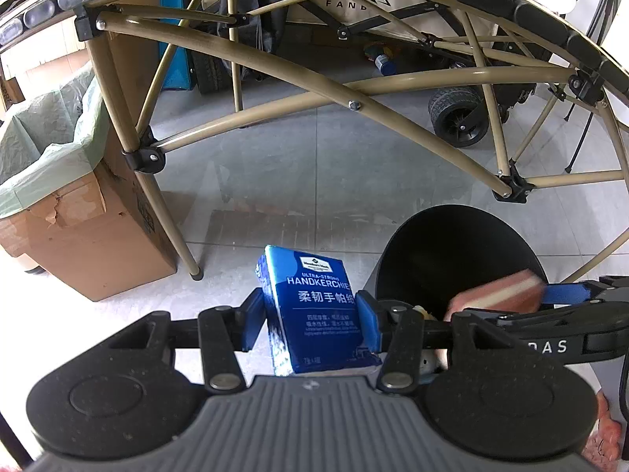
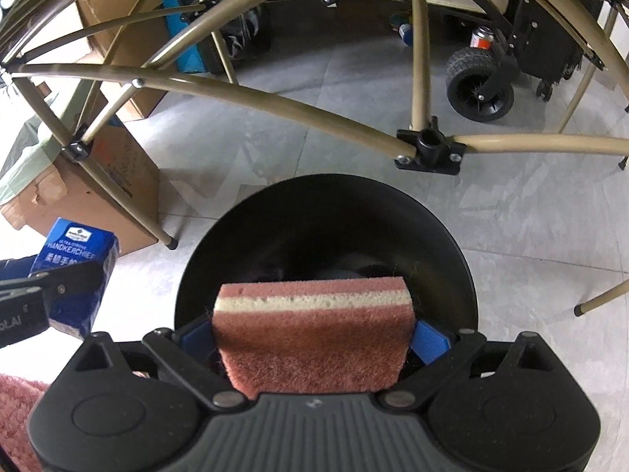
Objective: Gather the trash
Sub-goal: 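Lower the pink sponge into the bin and open the right tool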
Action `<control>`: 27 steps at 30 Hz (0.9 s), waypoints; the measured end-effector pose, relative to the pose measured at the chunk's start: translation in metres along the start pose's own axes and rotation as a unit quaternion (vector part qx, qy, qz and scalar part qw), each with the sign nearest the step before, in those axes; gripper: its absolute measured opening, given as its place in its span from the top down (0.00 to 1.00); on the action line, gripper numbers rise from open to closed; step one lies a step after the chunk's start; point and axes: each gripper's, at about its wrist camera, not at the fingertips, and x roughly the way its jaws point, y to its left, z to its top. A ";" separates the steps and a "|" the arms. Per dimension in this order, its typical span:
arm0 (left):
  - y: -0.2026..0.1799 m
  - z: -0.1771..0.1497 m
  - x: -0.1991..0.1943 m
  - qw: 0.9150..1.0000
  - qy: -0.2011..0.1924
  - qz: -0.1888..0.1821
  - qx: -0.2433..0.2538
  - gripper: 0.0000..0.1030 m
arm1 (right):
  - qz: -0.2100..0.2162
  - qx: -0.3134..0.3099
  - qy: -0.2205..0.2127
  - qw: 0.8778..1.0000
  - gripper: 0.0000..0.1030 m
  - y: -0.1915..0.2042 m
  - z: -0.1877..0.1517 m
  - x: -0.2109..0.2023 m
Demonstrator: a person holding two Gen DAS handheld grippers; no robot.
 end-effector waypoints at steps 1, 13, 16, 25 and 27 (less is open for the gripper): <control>0.000 0.000 0.000 1.000 0.000 0.000 0.000 0.51 | 0.001 0.003 0.000 1.000 0.00 0.000 0.000 0.000; -0.002 0.000 0.001 1.000 0.001 0.002 0.002 0.51 | 0.001 0.009 0.008 1.000 0.00 -0.002 0.000 0.003; -0.002 0.000 0.001 1.000 0.001 0.001 0.004 0.51 | 0.001 0.009 0.009 1.000 0.00 -0.001 -0.001 0.002; -0.007 -0.002 -0.001 1.000 -0.005 -0.004 0.015 0.51 | 0.003 -0.006 0.020 1.000 0.00 0.000 -0.008 -0.016; -0.010 -0.002 -0.002 1.000 -0.006 -0.006 0.019 0.51 | 0.001 -0.009 0.019 1.000 0.00 -0.001 -0.011 -0.022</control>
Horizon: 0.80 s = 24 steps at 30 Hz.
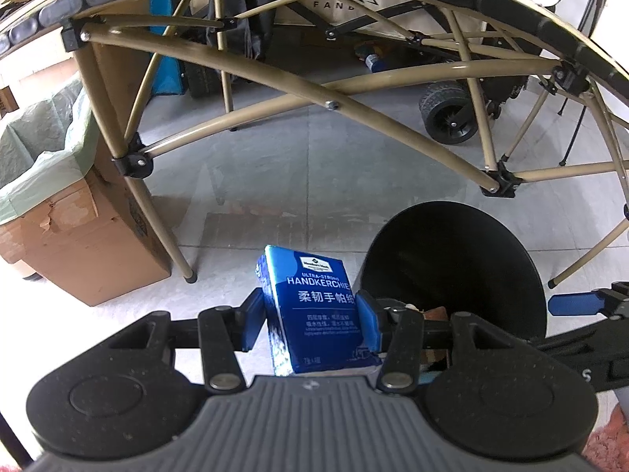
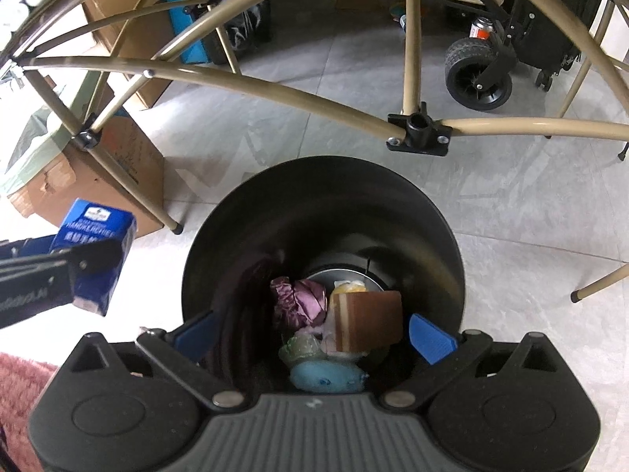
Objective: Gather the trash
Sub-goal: 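Lower the pink sponge into the bin and open the right tool, then lower the blue handkerchief box into the bin and open the left tool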
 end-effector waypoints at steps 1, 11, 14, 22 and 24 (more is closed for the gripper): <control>-0.002 0.000 -0.001 1.000 -0.001 -0.001 0.002 0.51 | 0.000 -0.001 -0.002 1.000 0.00 -0.001 -0.002 -0.003; -0.031 0.002 -0.004 1.000 -0.005 -0.013 0.027 0.51 | -0.015 0.008 -0.022 1.000 0.00 -0.023 -0.013 -0.029; -0.042 0.002 -0.005 0.999 -0.003 -0.019 0.038 0.51 | -0.023 0.013 -0.032 0.999 0.00 -0.031 -0.015 -0.036; -0.073 0.002 -0.003 0.998 0.010 -0.035 0.060 0.51 | -0.049 0.041 -0.051 0.997 0.00 -0.057 -0.019 -0.051; -0.078 0.001 -0.002 0.997 0.013 -0.039 0.064 0.51 | -0.055 0.051 -0.055 0.996 0.00 -0.065 -0.019 -0.053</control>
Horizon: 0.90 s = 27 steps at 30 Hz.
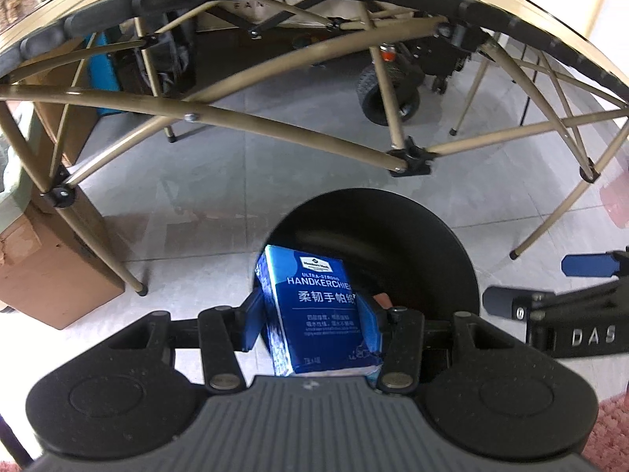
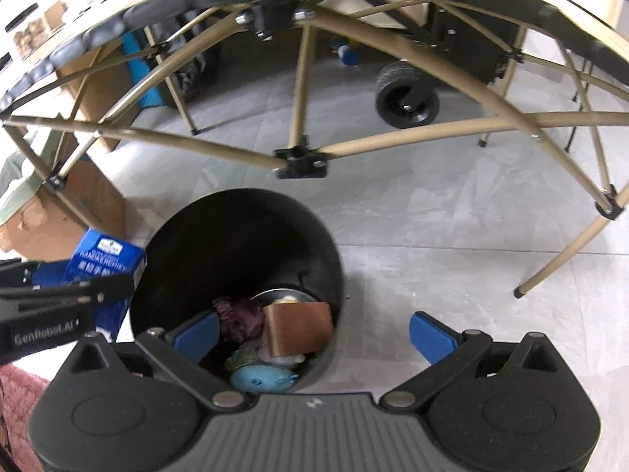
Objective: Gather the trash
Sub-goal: 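Lower the blue handkerchief box into the bin and open the left tool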
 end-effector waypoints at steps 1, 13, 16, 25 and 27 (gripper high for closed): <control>-0.003 0.000 0.000 1.000 0.001 -0.003 0.002 0.51 | -0.003 0.005 -0.002 1.000 0.00 -0.004 0.000 -0.001; -0.032 0.001 0.017 0.999 0.034 -0.013 0.010 0.51 | -0.021 0.042 -0.016 0.999 0.00 -0.030 0.001 -0.007; -0.037 0.002 0.026 0.999 0.047 -0.016 0.003 0.51 | -0.027 0.047 -0.019 0.998 0.00 -0.036 0.001 -0.009; -0.057 0.001 0.051 0.997 0.082 -0.009 0.000 0.51 | -0.040 0.067 -0.025 0.997 0.00 -0.050 0.001 -0.010; -0.062 0.001 0.056 0.996 0.090 -0.009 -0.002 0.51 | -0.042 0.069 -0.024 0.996 0.00 -0.052 0.000 -0.010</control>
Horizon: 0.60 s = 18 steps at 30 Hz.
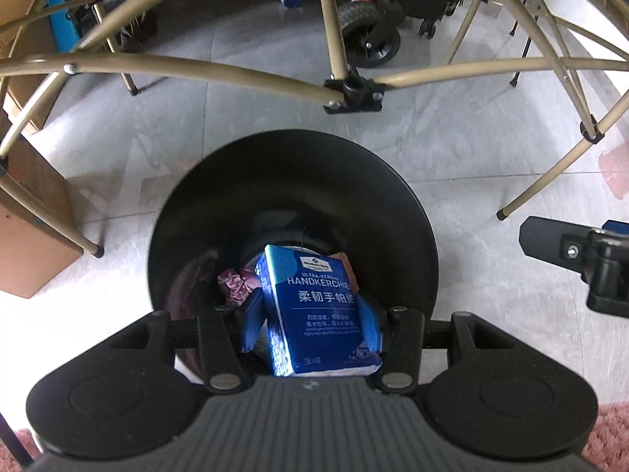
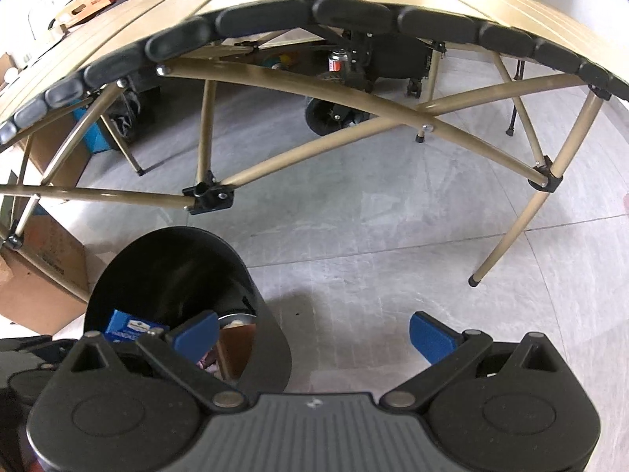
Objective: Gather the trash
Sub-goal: 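Lower the blue handkerchief box into the bin and open the left tool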
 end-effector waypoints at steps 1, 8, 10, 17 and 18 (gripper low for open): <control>-0.001 0.000 0.002 1.000 0.003 -0.001 -0.001 0.51 | -0.001 0.001 0.000 1.000 0.00 -0.001 0.000 0.000; -0.010 0.003 0.015 1.000 0.026 0.007 -0.009 0.51 | -0.017 0.012 0.004 1.000 0.00 -0.011 -0.002 0.003; -0.008 0.004 0.021 0.999 0.035 0.011 -0.015 0.51 | -0.018 0.014 0.005 1.000 0.00 -0.013 -0.003 0.004; -0.005 0.006 0.036 0.997 0.058 0.026 -0.035 0.49 | -0.015 0.013 0.006 1.000 0.00 -0.014 -0.003 0.004; -0.004 0.006 0.038 0.997 0.062 0.028 -0.038 0.49 | -0.016 0.013 0.006 1.000 0.00 -0.015 -0.003 0.004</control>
